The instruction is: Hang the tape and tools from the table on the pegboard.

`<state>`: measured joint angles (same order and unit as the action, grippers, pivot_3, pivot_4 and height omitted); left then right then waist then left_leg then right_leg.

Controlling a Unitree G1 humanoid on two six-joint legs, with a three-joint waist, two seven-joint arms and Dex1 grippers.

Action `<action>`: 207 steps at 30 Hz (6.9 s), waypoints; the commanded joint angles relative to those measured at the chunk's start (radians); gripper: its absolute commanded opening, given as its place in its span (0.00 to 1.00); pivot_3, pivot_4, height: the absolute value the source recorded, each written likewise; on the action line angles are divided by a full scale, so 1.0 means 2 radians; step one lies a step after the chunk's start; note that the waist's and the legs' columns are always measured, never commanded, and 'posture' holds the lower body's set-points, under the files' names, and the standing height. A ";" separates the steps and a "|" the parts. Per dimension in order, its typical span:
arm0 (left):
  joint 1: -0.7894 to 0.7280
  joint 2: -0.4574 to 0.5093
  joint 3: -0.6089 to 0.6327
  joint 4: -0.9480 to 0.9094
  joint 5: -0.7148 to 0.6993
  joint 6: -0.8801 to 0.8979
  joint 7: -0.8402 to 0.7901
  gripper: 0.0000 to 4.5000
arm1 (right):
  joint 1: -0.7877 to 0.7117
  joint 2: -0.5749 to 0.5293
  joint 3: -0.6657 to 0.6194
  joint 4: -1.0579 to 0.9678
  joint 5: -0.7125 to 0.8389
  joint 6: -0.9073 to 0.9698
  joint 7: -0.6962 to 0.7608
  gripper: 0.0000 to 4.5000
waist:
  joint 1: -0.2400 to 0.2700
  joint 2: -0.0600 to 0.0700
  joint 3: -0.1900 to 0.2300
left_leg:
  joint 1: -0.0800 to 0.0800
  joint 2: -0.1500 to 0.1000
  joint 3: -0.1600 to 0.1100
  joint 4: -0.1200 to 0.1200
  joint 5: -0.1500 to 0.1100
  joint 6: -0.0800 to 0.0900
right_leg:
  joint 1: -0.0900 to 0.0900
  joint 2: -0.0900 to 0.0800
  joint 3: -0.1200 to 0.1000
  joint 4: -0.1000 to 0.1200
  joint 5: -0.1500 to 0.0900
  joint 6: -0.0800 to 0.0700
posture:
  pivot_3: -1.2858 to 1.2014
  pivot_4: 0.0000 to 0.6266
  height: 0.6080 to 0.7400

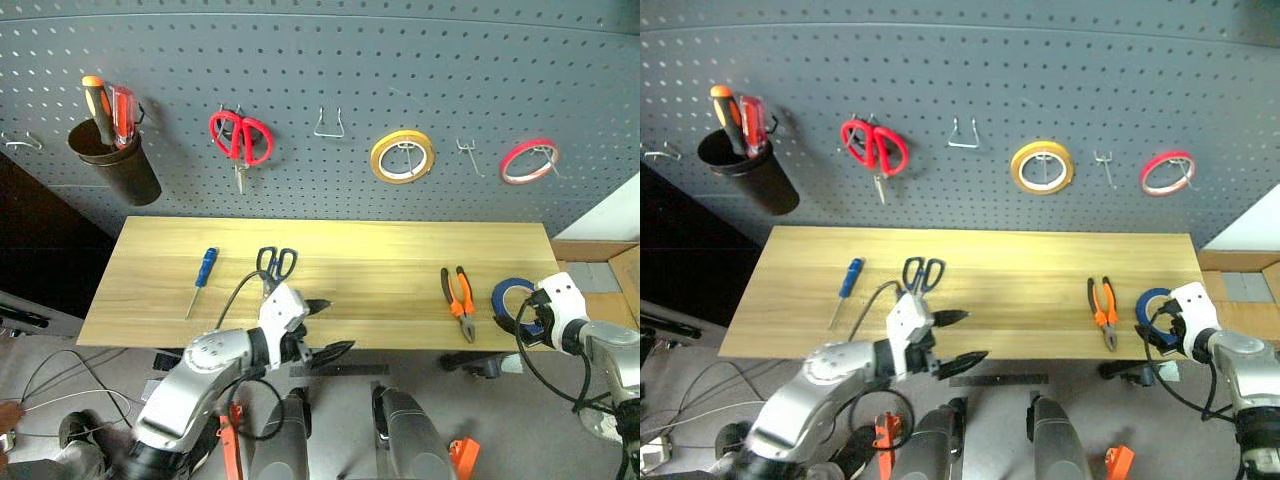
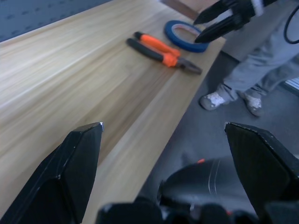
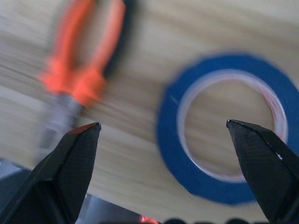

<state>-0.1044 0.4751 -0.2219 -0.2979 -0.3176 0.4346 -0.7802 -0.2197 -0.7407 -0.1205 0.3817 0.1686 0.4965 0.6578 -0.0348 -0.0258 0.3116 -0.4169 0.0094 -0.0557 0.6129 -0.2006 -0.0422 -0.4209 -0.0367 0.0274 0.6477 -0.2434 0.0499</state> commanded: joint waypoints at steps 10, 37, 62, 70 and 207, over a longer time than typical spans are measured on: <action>-0.055 -0.070 -0.099 0.052 0.053 -0.048 -0.016 0.99 | -0.077 0.017 0.028 0.142 -0.032 -0.044 0.023 1.00 | 0.000 0.000 0.000 | 0.000 0.000 0.003 0.000 0.000 0.000 | 0.000 0.001 0.005 -0.001 0.001 0.002 | 0.50 0.54 1.00; -0.031 -0.064 0.025 0.009 -0.008 -0.060 0.003 1.00 | 0.115 0.165 -0.139 -0.401 0.101 0.004 -0.161 0.08 | -0.011 0.002 0.001 | -0.004 0.001 0.003 0.007 0.000 0.000 | -0.002 0.001 0.007 0.000 0.004 0.006 | 0.47 0.50 1.00; -0.004 -0.065 0.062 -0.025 -0.007 -0.139 0.029 1.00 | -0.058 0.168 -0.013 -0.397 0.093 -0.001 -0.165 0.08 | -0.025 0.001 0.001 | -0.005 0.001 0.003 0.008 0.000 0.001 | -0.003 0.001 0.008 -0.001 0.004 0.006 | 0.47 0.48 1.00; -0.002 -0.059 0.062 -0.024 -0.005 -0.133 0.032 1.00 | -0.109 0.174 0.000 -0.304 0.076 -0.040 -0.137 0.08 | -0.025 0.001 0.001 | -0.005 0.001 0.003 0.008 0.000 0.001 | -0.003 0.001 0.008 -0.001 0.005 0.006 | 0.47 0.47 1.00; 0.065 -0.039 0.190 -0.143 -0.076 -0.034 0.178 1.00 | -0.546 0.406 0.054 0.272 -0.065 -0.468 -0.230 0.55 | 0.001 0.000 0.017 | -0.009 0.009 0.009 0.007 0.000 0.002 | -0.012 0.008 0.008 0.001 0.009 -0.003 | 0.53 0.60 1.00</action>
<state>0.0183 0.3916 0.1554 -0.5336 -0.4646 0.3713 -0.4252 -1.3192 0.0801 -0.0152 0.9452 0.0556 -0.4400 0.2124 -0.0324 -0.0257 0.3463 -0.4351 0.0278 -0.0380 0.6276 -0.2016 -0.0391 -0.4443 -0.0208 0.0441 0.6498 -0.2250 0.0447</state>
